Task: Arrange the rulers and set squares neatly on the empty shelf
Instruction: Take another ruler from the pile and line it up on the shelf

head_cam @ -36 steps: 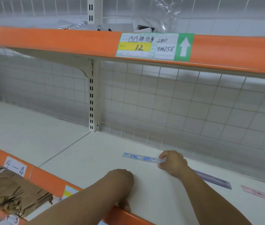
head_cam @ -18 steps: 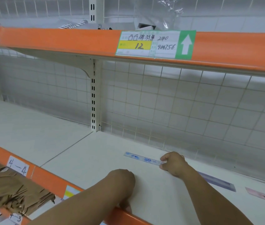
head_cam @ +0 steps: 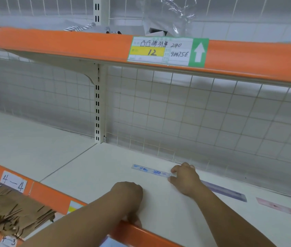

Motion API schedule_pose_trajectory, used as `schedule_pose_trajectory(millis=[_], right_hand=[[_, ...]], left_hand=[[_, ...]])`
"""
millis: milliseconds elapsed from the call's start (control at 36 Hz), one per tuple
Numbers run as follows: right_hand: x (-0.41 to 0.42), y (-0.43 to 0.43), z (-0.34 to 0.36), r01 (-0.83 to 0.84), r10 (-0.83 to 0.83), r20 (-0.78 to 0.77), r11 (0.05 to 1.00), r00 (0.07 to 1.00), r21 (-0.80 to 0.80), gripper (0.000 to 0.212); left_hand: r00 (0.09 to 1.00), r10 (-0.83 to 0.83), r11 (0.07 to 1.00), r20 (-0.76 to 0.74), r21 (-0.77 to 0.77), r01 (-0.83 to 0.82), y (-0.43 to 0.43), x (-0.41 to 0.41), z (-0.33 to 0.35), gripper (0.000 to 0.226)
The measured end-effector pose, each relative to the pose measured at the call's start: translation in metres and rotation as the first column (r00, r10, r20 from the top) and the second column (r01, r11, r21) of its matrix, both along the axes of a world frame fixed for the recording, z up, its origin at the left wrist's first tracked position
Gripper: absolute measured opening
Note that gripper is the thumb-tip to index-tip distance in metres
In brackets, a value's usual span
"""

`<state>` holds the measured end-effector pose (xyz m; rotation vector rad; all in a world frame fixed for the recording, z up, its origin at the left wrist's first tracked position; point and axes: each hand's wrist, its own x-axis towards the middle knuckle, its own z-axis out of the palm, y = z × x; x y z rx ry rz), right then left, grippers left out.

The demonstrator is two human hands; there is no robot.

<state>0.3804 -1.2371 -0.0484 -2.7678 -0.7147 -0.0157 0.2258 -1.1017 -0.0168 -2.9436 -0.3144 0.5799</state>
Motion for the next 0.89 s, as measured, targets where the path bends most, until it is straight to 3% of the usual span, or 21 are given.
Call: schedule_pose_trajectory(millis=[250,417,556,889], right_hand=[[-0.033,-0.009,0.012,-0.011,0.014,0.029,0.996,0.999,-0.093,0.034],[-0.056,-0.013,0.019,0.019,-0.011,0.056,0.990,0.998,-0.139,0.016],[-0.074,-0.015,0.021,0.037,-0.020,0.095,0.984,0.995,-0.176,0.024],[-0.112,-0.027,0.018,0.100,-0.084,0.075,0.969,0.994,-0.227,0.028]], left_hand=[[0.999,-0.017,1.000,0.049,-0.024,0.018,0.007,-0.004,-0.005,0.072],[0.986,-0.035,0.999,0.162,-0.010,0.037,0.009,-0.010,-0.001,0.051],[0.973,-0.062,0.996,0.221,0.071,0.047,0.013,-0.014,0.002,0.038],[0.952,-0.122,0.991,0.280,-0.027,0.134,0.010,-0.020,0.008,0.033]])
